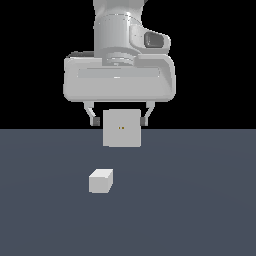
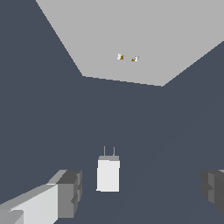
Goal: Plug the charger into the wall socket.
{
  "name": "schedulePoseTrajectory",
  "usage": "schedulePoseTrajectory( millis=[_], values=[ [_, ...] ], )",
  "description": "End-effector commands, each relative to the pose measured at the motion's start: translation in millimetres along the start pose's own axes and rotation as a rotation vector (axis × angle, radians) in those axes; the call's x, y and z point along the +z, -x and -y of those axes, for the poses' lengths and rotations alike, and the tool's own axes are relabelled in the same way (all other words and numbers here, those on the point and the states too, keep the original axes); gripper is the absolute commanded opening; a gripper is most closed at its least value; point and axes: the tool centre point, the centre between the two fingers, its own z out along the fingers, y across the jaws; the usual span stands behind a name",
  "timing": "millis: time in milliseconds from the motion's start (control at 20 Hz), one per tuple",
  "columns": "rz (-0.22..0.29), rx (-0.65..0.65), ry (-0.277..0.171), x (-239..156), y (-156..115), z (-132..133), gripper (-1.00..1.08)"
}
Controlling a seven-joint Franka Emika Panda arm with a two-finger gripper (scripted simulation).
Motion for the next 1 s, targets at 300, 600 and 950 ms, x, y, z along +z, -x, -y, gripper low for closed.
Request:
schedulePoseTrajectory(
  millis=[300, 600, 950],
  values=[
    [-0.086, 0.015, 0.003, 24, 22, 14, 1.0],
    [-0.129, 0.023, 0.007, 37, 31, 21, 1.0],
    [-0.156, 0.028, 0.011, 46, 36, 25, 1.0]
  ],
)
